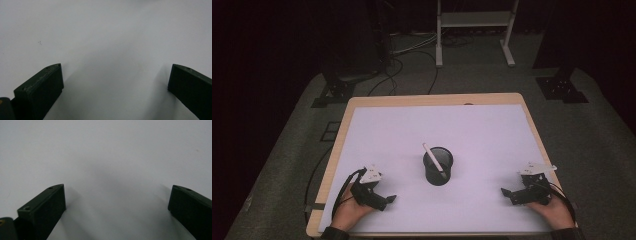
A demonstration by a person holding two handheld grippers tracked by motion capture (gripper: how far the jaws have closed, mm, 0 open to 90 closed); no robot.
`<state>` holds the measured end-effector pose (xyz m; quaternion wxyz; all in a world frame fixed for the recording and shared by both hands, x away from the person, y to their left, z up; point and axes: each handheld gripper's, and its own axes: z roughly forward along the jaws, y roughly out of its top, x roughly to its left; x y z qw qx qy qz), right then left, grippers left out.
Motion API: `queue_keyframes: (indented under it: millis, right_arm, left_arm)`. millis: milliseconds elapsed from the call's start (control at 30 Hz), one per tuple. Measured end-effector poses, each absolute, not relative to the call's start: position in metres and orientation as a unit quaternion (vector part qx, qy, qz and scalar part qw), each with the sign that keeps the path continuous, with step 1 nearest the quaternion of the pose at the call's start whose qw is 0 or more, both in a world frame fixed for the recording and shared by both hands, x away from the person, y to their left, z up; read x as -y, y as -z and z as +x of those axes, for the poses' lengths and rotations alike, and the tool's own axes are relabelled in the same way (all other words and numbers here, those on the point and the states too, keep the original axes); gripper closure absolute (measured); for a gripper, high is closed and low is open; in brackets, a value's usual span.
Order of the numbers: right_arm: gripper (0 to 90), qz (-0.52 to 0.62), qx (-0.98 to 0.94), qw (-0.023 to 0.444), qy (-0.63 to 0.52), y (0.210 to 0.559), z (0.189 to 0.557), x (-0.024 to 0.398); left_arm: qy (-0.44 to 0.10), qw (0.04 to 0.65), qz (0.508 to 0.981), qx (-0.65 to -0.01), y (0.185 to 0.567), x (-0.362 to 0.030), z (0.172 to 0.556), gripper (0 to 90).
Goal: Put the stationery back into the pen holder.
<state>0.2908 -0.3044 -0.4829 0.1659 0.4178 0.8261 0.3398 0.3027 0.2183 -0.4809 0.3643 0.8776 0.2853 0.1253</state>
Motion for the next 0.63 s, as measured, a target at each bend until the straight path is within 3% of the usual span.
queue_keyframes:
  millis: [633]
  right_arm:
    - [0.6, 0.416, -0.827, 0.171, -0.338, 0.4838, 0.2901, 0.3041]
  left_arm:
    - [-0.126, 0.364, 0.878, -0.285, 0.4809, -0.2182, 0.3027, 0.0]
